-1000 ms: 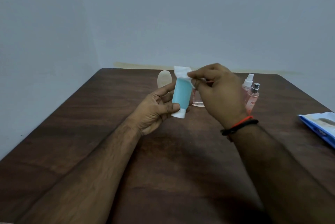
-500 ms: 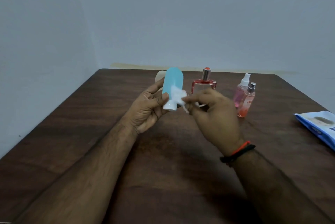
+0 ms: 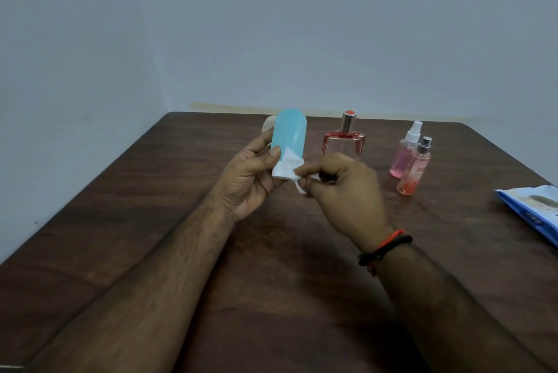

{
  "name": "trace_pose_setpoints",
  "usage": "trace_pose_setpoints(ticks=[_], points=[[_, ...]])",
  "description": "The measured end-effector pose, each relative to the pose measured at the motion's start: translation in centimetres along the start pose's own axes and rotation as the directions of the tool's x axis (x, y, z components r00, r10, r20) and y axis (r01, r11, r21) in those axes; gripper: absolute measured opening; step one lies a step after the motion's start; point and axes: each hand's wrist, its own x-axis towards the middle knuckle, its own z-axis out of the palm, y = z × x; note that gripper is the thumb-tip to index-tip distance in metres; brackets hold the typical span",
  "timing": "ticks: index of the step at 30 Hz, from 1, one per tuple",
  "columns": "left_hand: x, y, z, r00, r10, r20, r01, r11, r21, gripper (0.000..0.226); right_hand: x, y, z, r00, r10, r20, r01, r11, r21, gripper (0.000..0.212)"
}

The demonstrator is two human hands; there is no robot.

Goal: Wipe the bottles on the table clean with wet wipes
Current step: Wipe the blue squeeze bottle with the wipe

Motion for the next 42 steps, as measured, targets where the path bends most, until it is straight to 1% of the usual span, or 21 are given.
trace_pose_setpoints(ticks=[2, 5, 7, 10, 12, 15, 19, 20, 23, 24, 25, 27, 28, 30, 32, 33, 35, 37, 38, 40, 42], points=[[0.0, 0.0, -0.1, 1.000, 0.002, -0.001, -0.002, 1.000, 0.000, 0.068, 0.0, -0.2, -0.6, 1.000, 0.025, 0.017, -0.025, 0.999, 0.022, 0.018], [0.0, -0.2, 0.2, 1.000, -0.013, 0.019, 0.013, 1.000, -0.015, 0.060, 1.8, -0.7, -1.7, 0.990, 0.060, -0.131, -0.040, 0.989, 0.145, 0.018], [0.0, -0.3, 0.3, 0.999, -0.016, 0.028, 0.016, 1.000, -0.002, 0.056, 3.1, -1.3, -1.7, 0.980, 0.040, -0.197, -0.013, 0.991, 0.133, 0.018], [-0.1, -0.2, 0.6, 1.000, -0.013, 0.009, 0.013, 1.000, -0.005, 0.054, 3.7, -1.6, -0.9, 0.978, -0.014, -0.208, 0.030, 0.997, 0.073, 0.018], [-0.1, 0.0, 0.8, 1.000, 0.007, -0.013, -0.008, 1.000, -0.021, 0.056, 2.9, -1.5, -0.2, 0.982, -0.047, -0.181, 0.054, 0.998, 0.037, 0.017], [-0.1, 0.1, 0.7, 0.993, 0.050, -0.108, -0.053, 0.998, -0.026, 0.060, 1.0, -1.0, 0.6, 0.990, -0.103, -0.096, 0.096, 0.993, -0.071, 0.018], [0.0, 0.1, 1.1, 0.978, 0.065, -0.197, -0.078, 0.995, -0.060, 0.053, -0.3, -0.9, 0.1, 0.980, -0.133, 0.148, 0.163, 0.963, -0.215, 0.017], [0.0, 0.2, 1.2, 0.975, 0.062, -0.211, -0.077, 0.995, -0.061, 0.053, -0.3, -0.9, -0.2, 0.981, -0.139, 0.139, 0.170, 0.955, -0.241, 0.016], [0.0, 0.1, 1.4, 0.975, 0.050, -0.215, -0.060, 0.997, -0.042, 0.062, 0.4, -0.9, -0.8, 0.975, -0.194, -0.105, 0.166, 0.960, -0.225, 0.016], [0.1, 0.1, 1.4, 0.976, 0.045, -0.211, -0.055, 0.998, -0.042, 0.062, 0.6, -1.0, -0.6, 0.961, -0.226, -0.161, 0.187, 0.956, -0.224, 0.017], [0.1, 0.0, 1.5, 0.976, 0.046, -0.215, -0.055, 0.998, -0.039, 0.060, 0.8, -1.2, -0.2, 0.947, -0.270, -0.174, 0.227, 0.945, -0.234, 0.017], [0.2, -0.2, 1.5, 0.967, 0.049, -0.251, -0.058, 0.998, -0.030, 0.057, 0.7, -1.6, 0.8, 0.924, -0.368, -0.108, 0.330, 0.906, -0.264, 0.020], [0.2, -0.3, 1.5, 0.962, 0.050, -0.269, -0.059, 0.998, -0.024, 0.054, 0.4, -1.7, 1.3, 0.909, -0.413, -0.053, 0.381, 0.876, -0.295, 0.027], [0.2, -0.3, 1.6, 0.958, 0.057, -0.282, -0.058, 0.998, 0.006, 0.046, -0.2, -1.4, 1.7, 0.870, -0.488, 0.075, 0.476, 0.787, -0.393, 0.036], [0.0, -0.2, 1.6, 0.955, 0.058, -0.292, -0.057, 0.998, 0.013, 0.042, -0.5, -0.8, 1.4, 0.851, -0.495, 0.176, 0.512, 0.707, -0.487, 0.034], [0.0, 0.0, 1.7, 0.954, 0.060, -0.293, -0.063, 0.998, 0.000, 0.040, -0.5, -0.4, 1.2, 0.855, -0.487, 0.179, 0.505, 0.698, -0.508, 0.030], [0.0, 0.2, 1.5, 0.962, 0.060, -0.265, -0.072, 0.997, -0.038, 0.039, -0.5, 0.0, 0.5, 0.890, -0.449, 0.077, 0.431, 0.777, -0.458, 0.023], [0.1, 0.3, 1.6, 0.974, 0.051, -0.219, -0.066, 0.996, -0.061, 0.046, -0.2, -0.1, 0.1, 0.910, -0.402, -0.101, 0.353, 0.880, -0.319, 0.018], [0.1, 0.3, 1.7, 0.982, 0.044, -0.185, -0.058, 0.996, -0.071, 0.053, 0.0, -0.2, 0.2, 0.909, -0.383, -0.162, 0.335, 0.906, -0.259, 0.016], [0.1, -0.1, 1.8, 0.991, 0.023, -0.135, -0.039, 0.993, -0.114, 0.068, 0.3, -0.4, 0.8, 0.910, -0.363, -0.198, 0.322, 0.922, -0.214, 0.016], [-0.1, -0.2, 1.7, 0.995, -0.005, -0.102, -0.016, 0.980, -0.200, 0.071, 0.3, -0.4, 1.4, 0.900, -0.399, -0.174, 0.356, 0.905, -0.235, 0.017]])
